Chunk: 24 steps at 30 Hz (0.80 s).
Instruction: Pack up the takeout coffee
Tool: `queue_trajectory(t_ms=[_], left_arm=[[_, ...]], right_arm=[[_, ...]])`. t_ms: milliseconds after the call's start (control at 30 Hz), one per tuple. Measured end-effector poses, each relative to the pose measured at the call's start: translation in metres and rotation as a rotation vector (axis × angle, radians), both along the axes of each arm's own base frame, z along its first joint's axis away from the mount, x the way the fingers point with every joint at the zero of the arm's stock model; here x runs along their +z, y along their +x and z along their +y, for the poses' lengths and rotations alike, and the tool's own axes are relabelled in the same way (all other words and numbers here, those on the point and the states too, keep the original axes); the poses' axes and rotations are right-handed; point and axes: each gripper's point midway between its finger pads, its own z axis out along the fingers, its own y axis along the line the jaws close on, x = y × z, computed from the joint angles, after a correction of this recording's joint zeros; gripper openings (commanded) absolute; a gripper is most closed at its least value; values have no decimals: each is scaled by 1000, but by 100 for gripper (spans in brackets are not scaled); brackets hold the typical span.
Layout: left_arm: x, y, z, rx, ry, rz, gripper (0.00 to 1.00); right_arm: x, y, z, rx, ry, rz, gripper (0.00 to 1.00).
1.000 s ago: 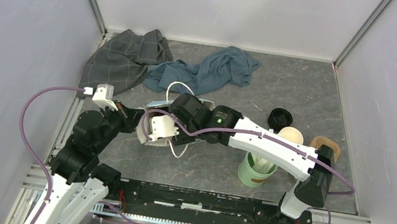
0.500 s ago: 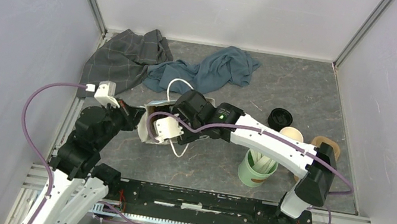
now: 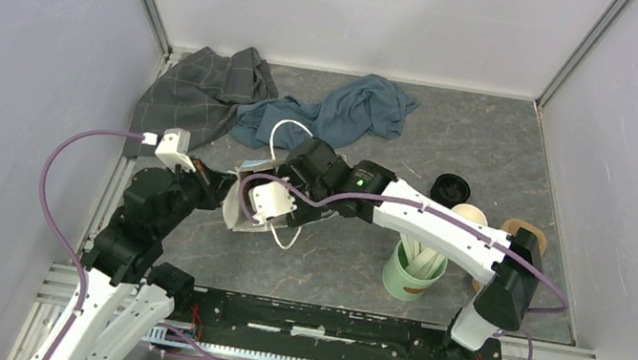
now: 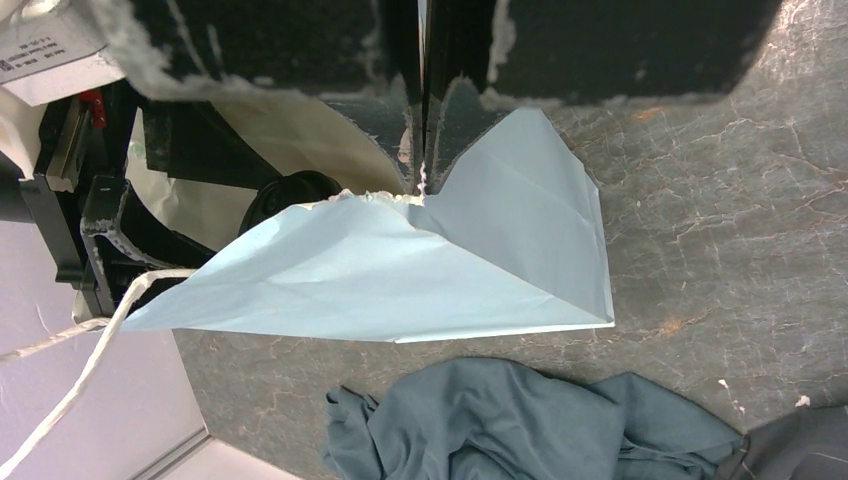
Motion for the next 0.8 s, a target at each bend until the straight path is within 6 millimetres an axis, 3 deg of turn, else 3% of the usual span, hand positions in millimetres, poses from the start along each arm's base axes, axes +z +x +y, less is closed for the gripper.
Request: queue_trajectory(t_ms=[800], left_arm=[[-1,-1,-4,-23,-3,9,2]], right_arm=[[-10,14,2,19,4,1,0]])
